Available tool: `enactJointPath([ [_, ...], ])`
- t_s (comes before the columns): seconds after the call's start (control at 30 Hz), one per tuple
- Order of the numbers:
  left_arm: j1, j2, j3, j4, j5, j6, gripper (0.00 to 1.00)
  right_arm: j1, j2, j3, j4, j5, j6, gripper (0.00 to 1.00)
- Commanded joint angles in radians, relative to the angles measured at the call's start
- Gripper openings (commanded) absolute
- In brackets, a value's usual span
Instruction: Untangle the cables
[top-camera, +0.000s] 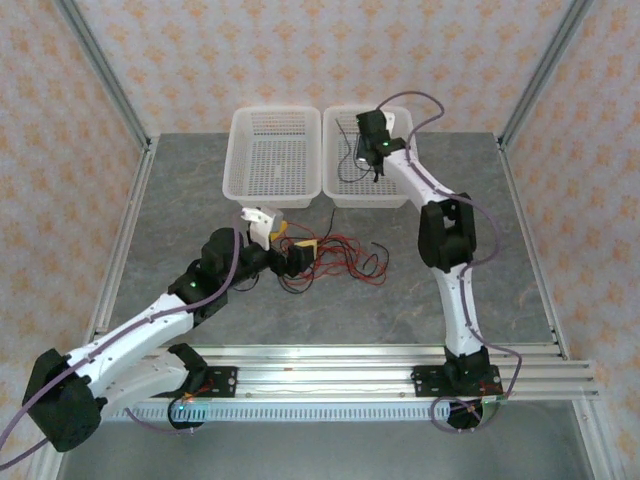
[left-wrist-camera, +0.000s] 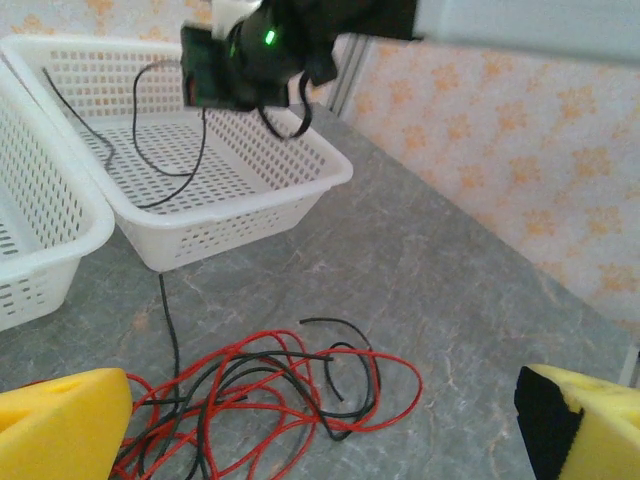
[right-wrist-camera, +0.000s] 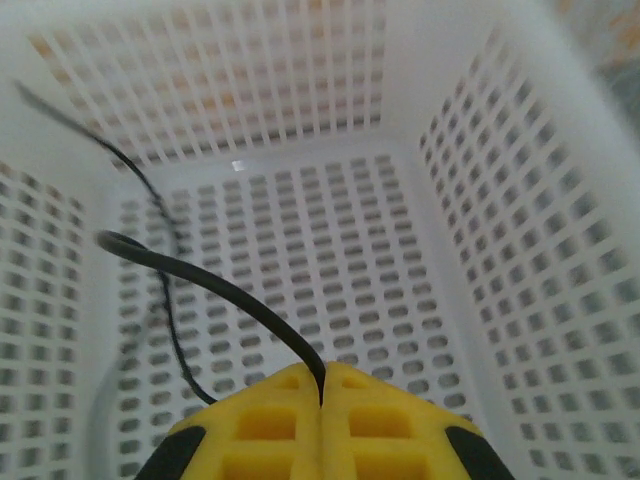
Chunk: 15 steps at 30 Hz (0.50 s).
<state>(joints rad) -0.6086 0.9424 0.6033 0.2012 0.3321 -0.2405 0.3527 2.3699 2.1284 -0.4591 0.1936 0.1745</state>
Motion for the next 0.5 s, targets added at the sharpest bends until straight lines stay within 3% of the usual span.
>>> enactJointPath([
  [0.0,0.001,-0.051,0.028,-0.076,-0.026,-0.084,0.99,0.002,0.033,0.081,-0.078,0.016,0.025,0.02],
  [0.23,0.001,-0.122,0.046,-0.217,-0.09,-0.224,0.99,0.002,0.057,0.124,-0.15,-0.007,0.06,0.37],
  [0.47,0.001,-0.096,0.119,-0.499,-0.295,-0.328,0.92,-0.007,0.034,0.191,-0.298,-0.119,0.127,0.57],
])
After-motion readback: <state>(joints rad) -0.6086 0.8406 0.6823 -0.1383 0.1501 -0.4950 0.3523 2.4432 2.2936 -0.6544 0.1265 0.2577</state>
